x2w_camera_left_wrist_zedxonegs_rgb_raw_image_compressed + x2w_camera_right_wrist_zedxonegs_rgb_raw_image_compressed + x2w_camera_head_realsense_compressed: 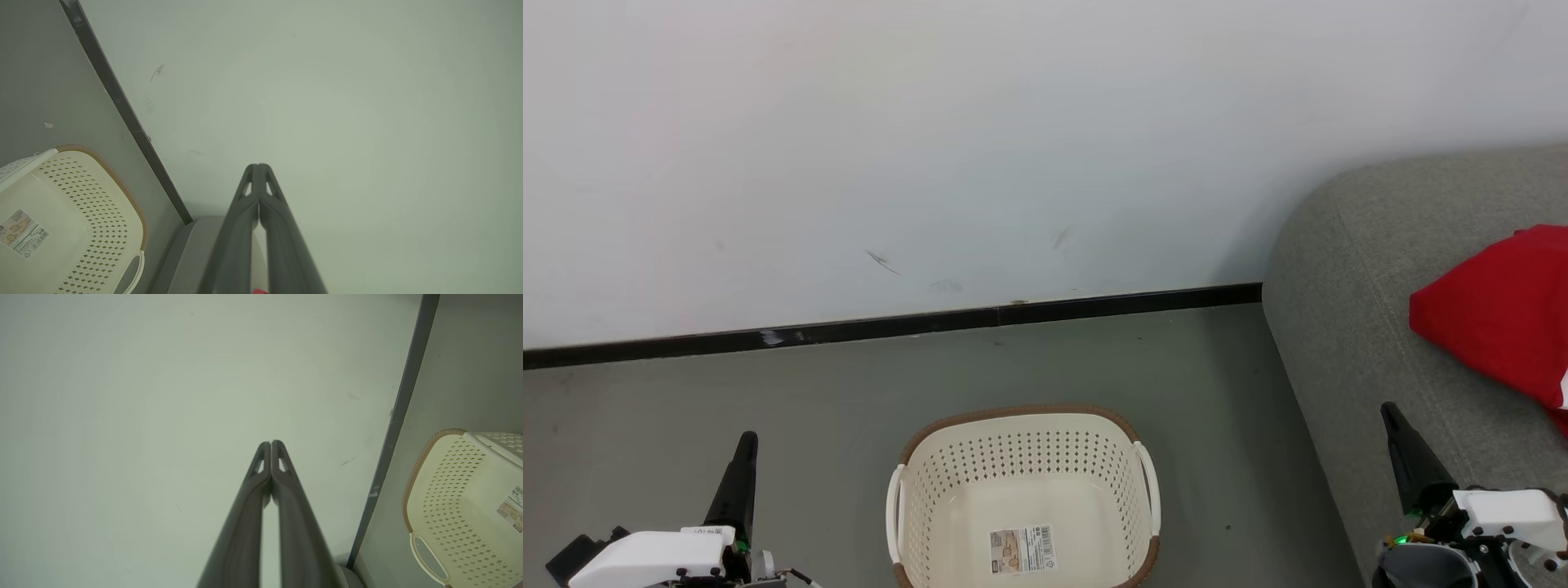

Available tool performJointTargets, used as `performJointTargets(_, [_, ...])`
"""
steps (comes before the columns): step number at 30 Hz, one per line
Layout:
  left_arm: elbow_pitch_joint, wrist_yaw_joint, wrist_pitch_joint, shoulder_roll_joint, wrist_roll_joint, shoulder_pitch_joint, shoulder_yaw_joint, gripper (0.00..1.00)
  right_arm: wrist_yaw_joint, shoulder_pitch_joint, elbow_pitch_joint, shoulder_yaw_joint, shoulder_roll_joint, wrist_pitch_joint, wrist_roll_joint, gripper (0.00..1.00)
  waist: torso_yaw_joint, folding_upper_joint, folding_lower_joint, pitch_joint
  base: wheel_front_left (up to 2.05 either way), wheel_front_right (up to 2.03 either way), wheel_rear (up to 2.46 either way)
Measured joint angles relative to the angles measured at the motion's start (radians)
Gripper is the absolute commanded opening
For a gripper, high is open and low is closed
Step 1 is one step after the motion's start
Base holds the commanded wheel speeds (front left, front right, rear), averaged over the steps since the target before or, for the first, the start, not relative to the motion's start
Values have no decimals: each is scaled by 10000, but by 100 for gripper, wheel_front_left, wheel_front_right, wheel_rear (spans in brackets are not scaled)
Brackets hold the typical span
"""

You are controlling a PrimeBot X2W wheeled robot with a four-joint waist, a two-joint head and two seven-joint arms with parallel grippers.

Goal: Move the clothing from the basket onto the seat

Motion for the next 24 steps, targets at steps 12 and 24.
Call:
performJointTargets(12, [0, 0, 2, 0, 0, 0, 4, 0, 0, -1, 0, -19, 0, 12, 0, 0, 0, 0, 0, 1, 0, 0, 0])
performJointTargets(24, [0, -2, 2, 0, 0, 0, 8, 0, 0, -2, 2, -46, 0, 13, -2, 0, 0, 0, -1, 2, 0, 0, 0])
